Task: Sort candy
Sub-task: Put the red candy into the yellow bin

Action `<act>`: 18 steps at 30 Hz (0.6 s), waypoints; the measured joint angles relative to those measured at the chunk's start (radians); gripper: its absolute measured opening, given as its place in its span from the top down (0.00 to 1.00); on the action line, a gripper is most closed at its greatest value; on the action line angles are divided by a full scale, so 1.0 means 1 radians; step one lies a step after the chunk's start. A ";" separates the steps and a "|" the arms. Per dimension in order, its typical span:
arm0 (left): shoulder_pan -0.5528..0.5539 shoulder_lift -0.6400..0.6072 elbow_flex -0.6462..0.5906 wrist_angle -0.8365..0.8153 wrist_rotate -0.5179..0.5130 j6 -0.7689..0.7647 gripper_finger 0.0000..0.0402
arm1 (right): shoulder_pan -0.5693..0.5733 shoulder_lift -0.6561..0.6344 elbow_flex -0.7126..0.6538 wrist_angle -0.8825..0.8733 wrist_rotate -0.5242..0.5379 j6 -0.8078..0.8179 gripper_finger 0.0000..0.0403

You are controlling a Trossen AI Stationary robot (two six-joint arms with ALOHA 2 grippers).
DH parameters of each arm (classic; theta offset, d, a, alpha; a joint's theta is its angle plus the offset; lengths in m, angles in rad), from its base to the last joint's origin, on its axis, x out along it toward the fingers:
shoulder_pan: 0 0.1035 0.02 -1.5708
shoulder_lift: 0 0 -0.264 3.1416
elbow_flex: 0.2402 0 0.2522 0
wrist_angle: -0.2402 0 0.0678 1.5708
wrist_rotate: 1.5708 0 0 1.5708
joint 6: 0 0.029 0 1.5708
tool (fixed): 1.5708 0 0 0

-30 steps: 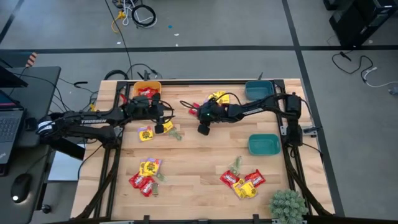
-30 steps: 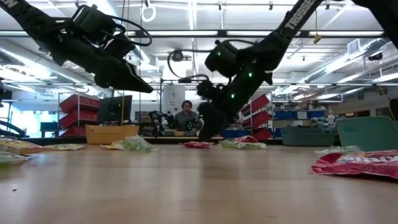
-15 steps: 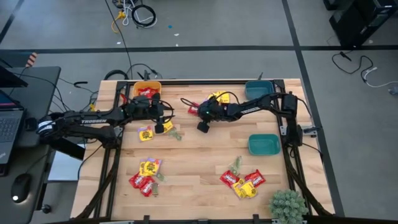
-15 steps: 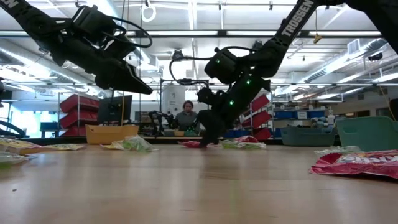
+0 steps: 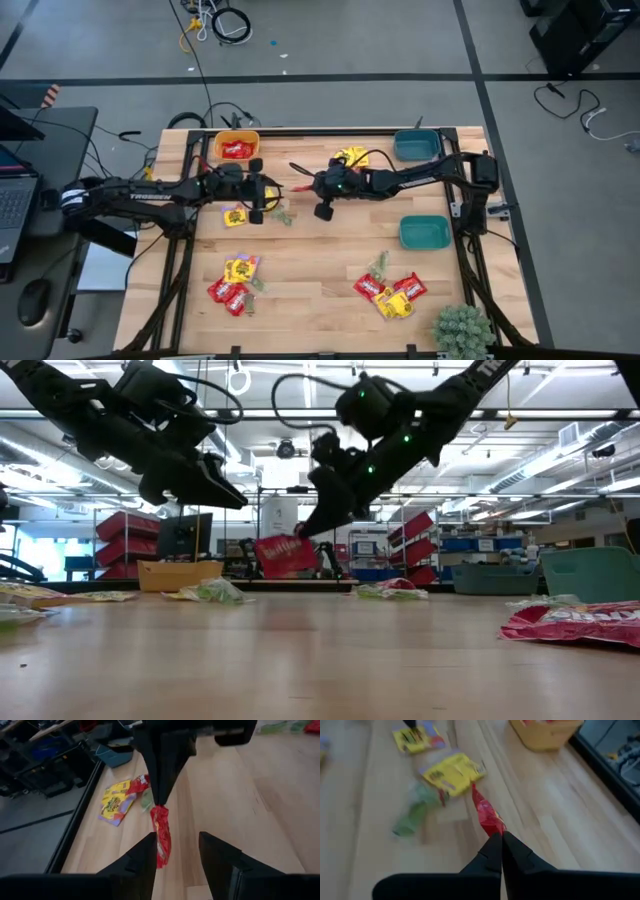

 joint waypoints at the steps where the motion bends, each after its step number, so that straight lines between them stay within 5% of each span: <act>1: -0.009 0.000 0.000 0.000 -0.007 0.000 0.63 | 0.005 -0.007 0.000 0.000 0.000 -0.002 1.00; 8: -0.061 0.036 0.026 -0.011 -0.054 -0.082 0.63 | 0.018 -0.015 0.000 0.020 0.000 -0.005 1.00; 18: -0.081 0.251 0.172 -0.122 -0.187 -0.075 0.63 | 0.020 -0.014 0.000 0.027 0.000 -0.005 1.00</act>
